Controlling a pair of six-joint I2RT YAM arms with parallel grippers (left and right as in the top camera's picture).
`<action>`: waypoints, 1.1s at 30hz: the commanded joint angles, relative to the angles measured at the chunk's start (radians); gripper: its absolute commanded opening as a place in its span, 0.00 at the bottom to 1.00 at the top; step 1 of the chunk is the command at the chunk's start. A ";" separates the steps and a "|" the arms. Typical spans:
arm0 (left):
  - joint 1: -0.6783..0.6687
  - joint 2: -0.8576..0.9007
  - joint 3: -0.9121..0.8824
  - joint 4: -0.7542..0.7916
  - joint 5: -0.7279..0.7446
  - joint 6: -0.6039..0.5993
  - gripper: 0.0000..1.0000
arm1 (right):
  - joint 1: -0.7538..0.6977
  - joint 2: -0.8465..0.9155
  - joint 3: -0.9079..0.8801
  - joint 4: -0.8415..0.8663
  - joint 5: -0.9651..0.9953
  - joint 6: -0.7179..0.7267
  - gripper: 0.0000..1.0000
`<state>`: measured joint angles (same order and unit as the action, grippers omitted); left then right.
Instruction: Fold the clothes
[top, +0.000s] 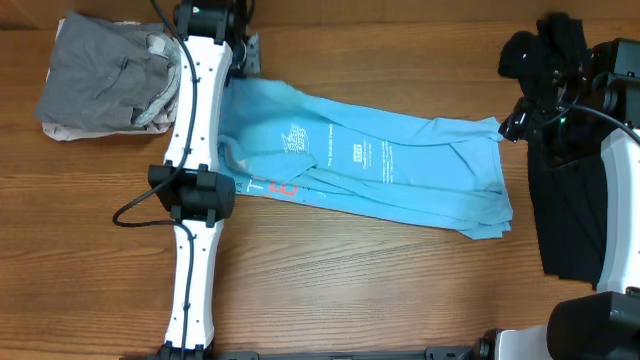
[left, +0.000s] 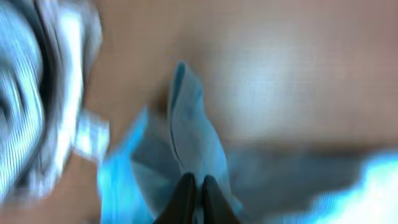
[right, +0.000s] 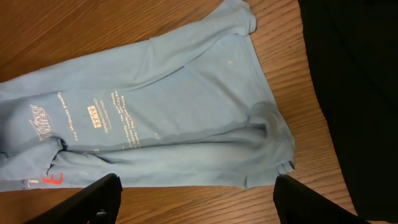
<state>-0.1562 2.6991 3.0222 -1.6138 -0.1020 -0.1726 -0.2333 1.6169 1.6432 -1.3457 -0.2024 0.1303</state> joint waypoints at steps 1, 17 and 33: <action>-0.027 0.003 -0.002 -0.076 0.026 0.019 0.04 | 0.005 -0.003 0.000 0.004 -0.002 -0.008 0.82; -0.065 -0.006 -0.330 -0.076 0.145 0.038 0.04 | 0.005 -0.003 0.000 -0.019 -0.001 -0.008 0.82; -0.065 -0.012 -0.400 -0.076 0.105 0.038 0.04 | 0.005 0.296 0.000 0.277 0.030 0.047 0.83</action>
<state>-0.2184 2.6991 2.6297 -1.6871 0.0208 -0.1532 -0.2329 1.8702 1.6424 -1.1114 -0.1940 0.1352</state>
